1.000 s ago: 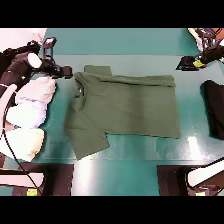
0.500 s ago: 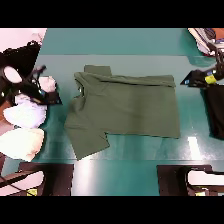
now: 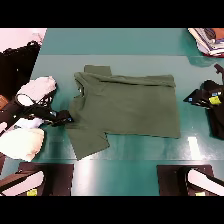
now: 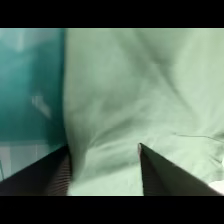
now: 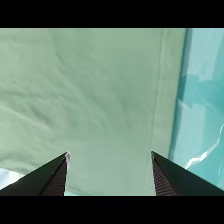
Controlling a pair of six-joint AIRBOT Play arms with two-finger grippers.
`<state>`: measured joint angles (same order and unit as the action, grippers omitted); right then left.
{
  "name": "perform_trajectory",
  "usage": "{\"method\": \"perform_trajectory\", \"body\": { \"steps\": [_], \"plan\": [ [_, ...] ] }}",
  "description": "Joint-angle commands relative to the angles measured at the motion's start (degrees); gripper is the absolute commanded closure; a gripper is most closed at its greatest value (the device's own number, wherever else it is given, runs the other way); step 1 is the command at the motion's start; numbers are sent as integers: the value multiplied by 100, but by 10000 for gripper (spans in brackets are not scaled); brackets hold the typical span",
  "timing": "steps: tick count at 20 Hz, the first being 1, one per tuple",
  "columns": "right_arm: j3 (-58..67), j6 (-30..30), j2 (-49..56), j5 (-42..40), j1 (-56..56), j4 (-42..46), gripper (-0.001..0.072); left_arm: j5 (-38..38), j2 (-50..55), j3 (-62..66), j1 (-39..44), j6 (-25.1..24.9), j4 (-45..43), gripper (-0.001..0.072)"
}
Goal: Fold the shirts.
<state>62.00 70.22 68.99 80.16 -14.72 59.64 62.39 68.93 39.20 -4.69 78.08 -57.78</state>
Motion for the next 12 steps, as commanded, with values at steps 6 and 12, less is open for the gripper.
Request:
{"method": "perform_trajectory", "body": {
  "steps": [6, 12],
  "plan": [
    [-1720, -90, -411, -4, -1320, 57, 141, 160, -26, 363, 149, -52, 129, 680],
    [-2699, -387, 232, -260, -1226, 4, 190, 125, -24, 634, 149, -57, 140, 679]
  ]
}}
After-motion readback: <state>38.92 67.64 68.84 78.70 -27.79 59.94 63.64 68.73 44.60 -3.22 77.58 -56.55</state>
